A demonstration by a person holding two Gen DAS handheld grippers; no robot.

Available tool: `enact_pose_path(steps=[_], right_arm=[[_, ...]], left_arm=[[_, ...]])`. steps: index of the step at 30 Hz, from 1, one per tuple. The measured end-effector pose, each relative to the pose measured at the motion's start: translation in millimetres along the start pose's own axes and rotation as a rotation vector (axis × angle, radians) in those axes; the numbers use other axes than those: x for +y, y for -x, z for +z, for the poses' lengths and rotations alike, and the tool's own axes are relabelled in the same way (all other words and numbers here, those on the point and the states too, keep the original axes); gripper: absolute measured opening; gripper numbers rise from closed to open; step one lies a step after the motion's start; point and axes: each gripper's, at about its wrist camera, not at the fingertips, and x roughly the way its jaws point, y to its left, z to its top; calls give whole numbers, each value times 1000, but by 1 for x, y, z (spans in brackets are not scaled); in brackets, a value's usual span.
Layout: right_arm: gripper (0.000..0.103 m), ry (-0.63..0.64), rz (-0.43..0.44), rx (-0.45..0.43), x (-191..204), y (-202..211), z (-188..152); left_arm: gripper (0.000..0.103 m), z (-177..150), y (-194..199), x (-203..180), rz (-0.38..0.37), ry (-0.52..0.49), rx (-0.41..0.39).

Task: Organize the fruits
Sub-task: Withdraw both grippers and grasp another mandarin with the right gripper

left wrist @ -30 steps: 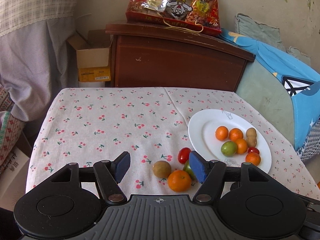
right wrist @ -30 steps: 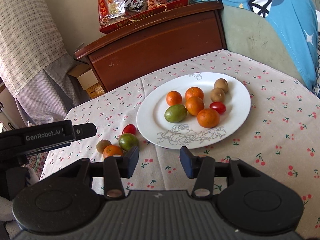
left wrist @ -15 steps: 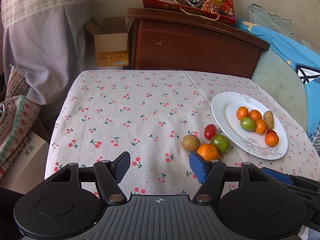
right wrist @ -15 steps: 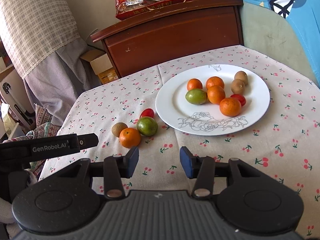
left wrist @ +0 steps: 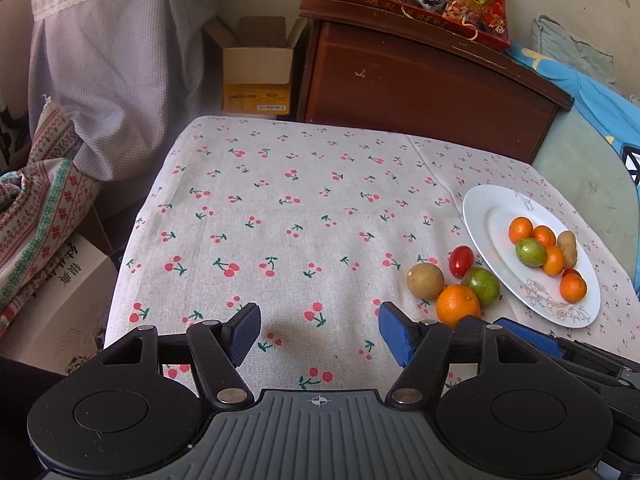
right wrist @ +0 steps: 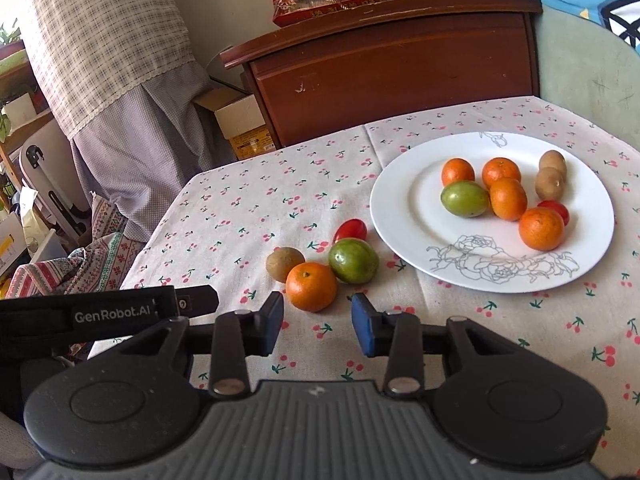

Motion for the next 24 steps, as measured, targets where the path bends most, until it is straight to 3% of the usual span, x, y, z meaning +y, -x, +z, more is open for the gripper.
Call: enact_pose_path(steps=[8,10,13,24], right_arm=[[37,-7,-1,-5,0,-13,3],[29,-3,-2,-6,0,-14,3],[29,-4,-1,-3,0,-12,2],[29,-51,-95,16,-21,18,-4]], left_arm=[[65,-2,-7,-1,23,-10,-6],[65,-2,-7,-1,16,-8,-8],[64,-2,-7,-4,9,-15,-13],[61,-1,-9,-31,-100,-66,-60]])
